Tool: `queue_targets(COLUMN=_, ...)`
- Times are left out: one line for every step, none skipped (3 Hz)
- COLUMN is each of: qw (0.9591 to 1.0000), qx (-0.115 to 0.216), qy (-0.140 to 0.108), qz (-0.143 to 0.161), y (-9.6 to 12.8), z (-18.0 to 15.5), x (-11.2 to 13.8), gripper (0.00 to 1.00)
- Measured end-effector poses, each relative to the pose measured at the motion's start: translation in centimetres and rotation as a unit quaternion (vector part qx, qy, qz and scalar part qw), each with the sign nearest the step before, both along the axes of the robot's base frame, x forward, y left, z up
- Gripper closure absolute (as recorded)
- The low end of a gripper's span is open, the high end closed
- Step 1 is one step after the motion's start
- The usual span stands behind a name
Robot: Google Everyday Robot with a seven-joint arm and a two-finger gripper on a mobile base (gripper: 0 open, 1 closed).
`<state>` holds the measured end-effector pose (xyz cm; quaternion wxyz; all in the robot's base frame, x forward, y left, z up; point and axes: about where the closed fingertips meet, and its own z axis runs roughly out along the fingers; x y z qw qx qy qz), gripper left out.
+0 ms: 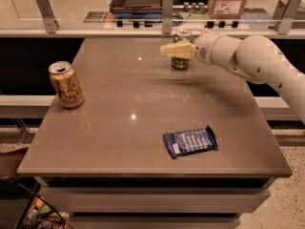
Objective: Move green can near orange can
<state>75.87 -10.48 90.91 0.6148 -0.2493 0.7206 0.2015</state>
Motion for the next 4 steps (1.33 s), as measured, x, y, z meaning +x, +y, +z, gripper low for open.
queue_targets(qw=1.0000, qx=0.001, qy=0.000, qz=0.003, y=0.22, z=0.00, x=0.08, gripper=0.23)
queue_targets(qw=1.0000, qx=0.001, qy=0.001, qz=0.005, y=0.50, z=-0.04, x=0.10, gripper=0.47)
queue_targets(qw=1.0000, qx=0.001, qy=0.001, qz=0.007, y=0.75, z=-0.08, x=0.11, gripper=0.70)
queue_targets(qw=1.0000, qx=0.001, qy=0.001, qz=0.008, y=0.99, z=-0.12, x=0.13, gripper=0.93)
